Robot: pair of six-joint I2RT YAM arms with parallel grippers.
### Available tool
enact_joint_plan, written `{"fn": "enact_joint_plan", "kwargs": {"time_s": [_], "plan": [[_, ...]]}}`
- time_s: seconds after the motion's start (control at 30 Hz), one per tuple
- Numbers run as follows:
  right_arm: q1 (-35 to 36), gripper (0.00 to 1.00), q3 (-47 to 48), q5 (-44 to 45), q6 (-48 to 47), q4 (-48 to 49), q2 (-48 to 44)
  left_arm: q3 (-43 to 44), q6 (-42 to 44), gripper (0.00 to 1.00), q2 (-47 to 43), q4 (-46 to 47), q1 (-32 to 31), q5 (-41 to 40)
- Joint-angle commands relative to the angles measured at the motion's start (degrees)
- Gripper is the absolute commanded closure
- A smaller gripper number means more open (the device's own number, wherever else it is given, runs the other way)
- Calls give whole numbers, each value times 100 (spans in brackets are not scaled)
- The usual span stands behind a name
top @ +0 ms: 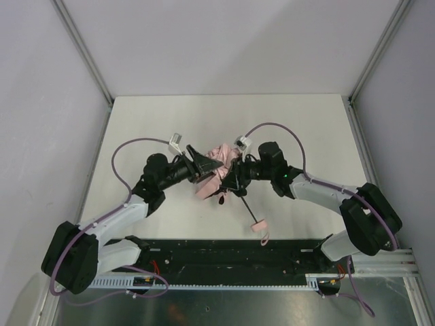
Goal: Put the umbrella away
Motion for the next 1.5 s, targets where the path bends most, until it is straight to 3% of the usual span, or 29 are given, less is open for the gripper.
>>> {"fn": "enact_joint_plan", "kwargs": {"time_s": [0.0,0.1,0.27,0.5,0.7,0.87,0.97,1.13,1.17,1.27,1.37,1.47], "plan": [[-445,100,66,-1230,96,149,110,228,782,10,-495,-625,34,591],[-562,100,-9,-1512,-105,8,155,310,1151,2,-761,-1470,38,410],[-620,100,-40,-1657,-78,307,186,478,993,1,-870,-2373,22,12],[-488,100,52,-1509,-322,237,128,1084,502,0,38,-2431,-108,44],[-106,100,234,-1561,-725,-212,39,1695,836,1,644,-2129,-422,-180],[110,100,289,-1590,-918,-378,-203,1697,1007,1,885,-1958,-476,-167],[278,100,417,-1426,-1096,-661,-312,1643,1062,13,895,-1690,-507,-94],[454,98,535,-1113,-1122,-1118,-491,1692,1370,56,679,-1428,-508,-266],[459,92,537,-992,-1101,-1243,-540,1710,1451,66,641,-1364,-505,-263],[428,59,539,-631,-1049,-1724,-742,1716,1705,87,538,-1089,-493,-136],[306,32,528,-250,-990,-2373,-1017,1500,1863,96,354,-365,-407,218],[98,10,398,-285,-885,-2811,-1571,1243,2174,100,98,352,-267,618]]}}
